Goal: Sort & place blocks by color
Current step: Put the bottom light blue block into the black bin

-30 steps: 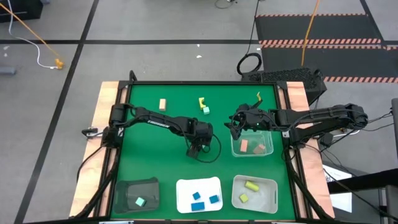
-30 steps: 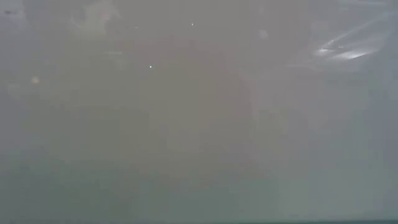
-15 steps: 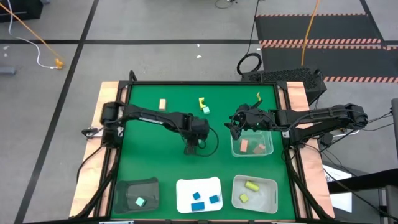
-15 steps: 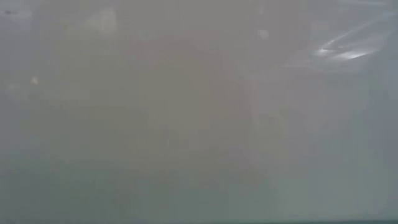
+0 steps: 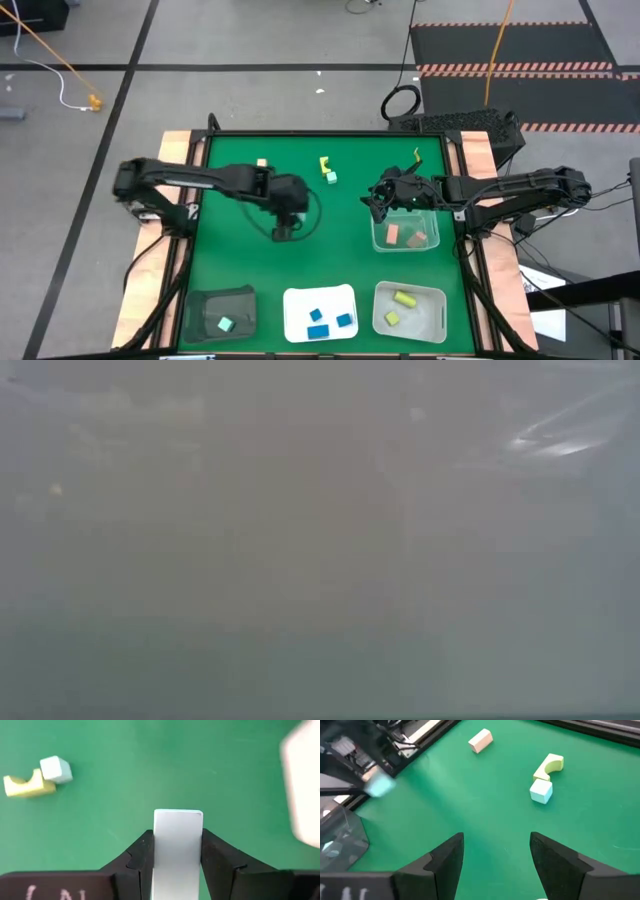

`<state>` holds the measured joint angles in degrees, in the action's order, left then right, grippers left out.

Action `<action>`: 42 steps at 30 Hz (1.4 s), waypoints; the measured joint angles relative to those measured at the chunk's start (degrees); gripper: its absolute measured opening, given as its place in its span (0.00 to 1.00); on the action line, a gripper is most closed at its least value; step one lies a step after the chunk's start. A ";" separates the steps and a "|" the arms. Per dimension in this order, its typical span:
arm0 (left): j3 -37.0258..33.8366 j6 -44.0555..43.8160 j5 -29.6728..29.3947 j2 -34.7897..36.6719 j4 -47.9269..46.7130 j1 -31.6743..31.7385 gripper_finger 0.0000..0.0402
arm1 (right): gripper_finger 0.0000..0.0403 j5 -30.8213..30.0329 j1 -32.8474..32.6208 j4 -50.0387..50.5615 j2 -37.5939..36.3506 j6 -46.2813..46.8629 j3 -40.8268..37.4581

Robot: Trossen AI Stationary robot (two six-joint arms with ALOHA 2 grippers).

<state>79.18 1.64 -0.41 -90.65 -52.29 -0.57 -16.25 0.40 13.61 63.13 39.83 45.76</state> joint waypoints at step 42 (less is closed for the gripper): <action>-23.78 -78.83 7.89 5.49 5.77 -48.96 0.42 | 0.54 -0.15 8.52 -9.32 2.11 -3.49 0.00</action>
<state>55.39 -77.20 7.49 -85.17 -46.52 -49.53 -16.40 8.93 4.30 65.24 36.35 45.76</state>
